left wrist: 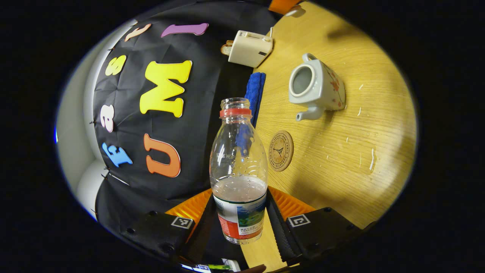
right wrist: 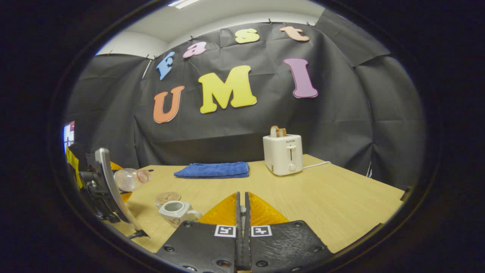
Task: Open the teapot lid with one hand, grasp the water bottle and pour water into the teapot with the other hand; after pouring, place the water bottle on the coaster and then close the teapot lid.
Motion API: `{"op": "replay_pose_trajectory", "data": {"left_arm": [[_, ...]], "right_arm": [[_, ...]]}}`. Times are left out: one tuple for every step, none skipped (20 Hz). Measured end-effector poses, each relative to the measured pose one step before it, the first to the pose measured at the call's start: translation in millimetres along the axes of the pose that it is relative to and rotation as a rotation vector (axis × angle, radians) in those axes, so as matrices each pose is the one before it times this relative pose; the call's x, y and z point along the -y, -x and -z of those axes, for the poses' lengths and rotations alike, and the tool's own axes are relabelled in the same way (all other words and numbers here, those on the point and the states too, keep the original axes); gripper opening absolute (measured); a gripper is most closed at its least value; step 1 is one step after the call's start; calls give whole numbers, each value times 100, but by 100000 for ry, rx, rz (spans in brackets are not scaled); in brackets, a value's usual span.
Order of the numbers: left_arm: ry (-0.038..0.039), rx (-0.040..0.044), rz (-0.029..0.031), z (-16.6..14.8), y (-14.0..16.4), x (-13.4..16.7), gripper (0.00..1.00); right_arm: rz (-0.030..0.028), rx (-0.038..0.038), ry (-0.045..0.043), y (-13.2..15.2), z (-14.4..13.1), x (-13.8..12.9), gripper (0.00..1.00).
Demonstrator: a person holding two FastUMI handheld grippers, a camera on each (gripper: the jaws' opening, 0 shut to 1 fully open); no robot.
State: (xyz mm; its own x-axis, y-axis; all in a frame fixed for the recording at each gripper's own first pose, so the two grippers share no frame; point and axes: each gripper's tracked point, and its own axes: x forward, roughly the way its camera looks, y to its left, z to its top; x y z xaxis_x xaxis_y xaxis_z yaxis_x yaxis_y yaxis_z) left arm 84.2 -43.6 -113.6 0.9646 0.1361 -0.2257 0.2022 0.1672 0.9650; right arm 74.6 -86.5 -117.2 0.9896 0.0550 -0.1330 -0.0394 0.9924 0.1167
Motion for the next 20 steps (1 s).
{"op": "replay_pose_trajectory", "data": {"left_arm": [[-4164,-773,188,-266,305,-15,75],[-3836,-277,-67,-282,131,60,75],[-3855,265,118,-304,82,45,75],[-3808,203,75,-99,-135,102,76],[-3912,-55,-205,-147,192,78,75],[-4120,140,-530,-294,218,-158,75],[-3446,285,-756,-174,48,-134,75],[-2579,-108,-551,-108,59,-191,75],[-1497,-593,198,122,-43,-235,75],[-1293,-108,117,-26,62,-90,75],[-1870,-296,-937,-79,56,-396,76],[-2163,-978,-713,15,-33,-309,75],[-1992,-724,-649,39,17,-247,76],[-1933,51,-656,-163,-54,-279,75],[-1377,76,137,-201,-81,-89,75],[-1264,167,379,-40,-41,7,76],[-1553,-255,-322,-159,-5,-194,76],[-1596,-177,-349,-77,107,-348,75],[-1376,-45,-400,-71,-59,-315,76],[-1056,-37,-480,-135,109,-182,80]], "right_arm": [[455,416,521,36,-36,123,0],[400,377,397,8,-191,136,0],[247,-6,226,17,24,89,0],[-15,-76,-268,15,-9,80,0],[-135,-285,-503,7,93,20,0],[95,-293,-575,-55,6,164,0],[253,-32,-649,-36,-22,148,0],[135,-101,-562,29,-105,175,0],[51,-139,-563,-46,72,90,0],[17,-157,-469,-41,7,40,0],[15,-153,-337,9,37,124,0],[25,-90,-173,-15,-8,34,0],[93,-57,-102,-19,-27,60,0],[56,-51,-114,-10,-18,73,0],[-18,-34,-236,4,-7,51,0],[23,44,-254,29,-43,98,0],[106,45,-206,28,-15,125,0],[109,29,-283,-10,-84,135,0],[56,-45,-432,-78,18,63,0],[-51,-119,-412,43,-42,46,0]]}}
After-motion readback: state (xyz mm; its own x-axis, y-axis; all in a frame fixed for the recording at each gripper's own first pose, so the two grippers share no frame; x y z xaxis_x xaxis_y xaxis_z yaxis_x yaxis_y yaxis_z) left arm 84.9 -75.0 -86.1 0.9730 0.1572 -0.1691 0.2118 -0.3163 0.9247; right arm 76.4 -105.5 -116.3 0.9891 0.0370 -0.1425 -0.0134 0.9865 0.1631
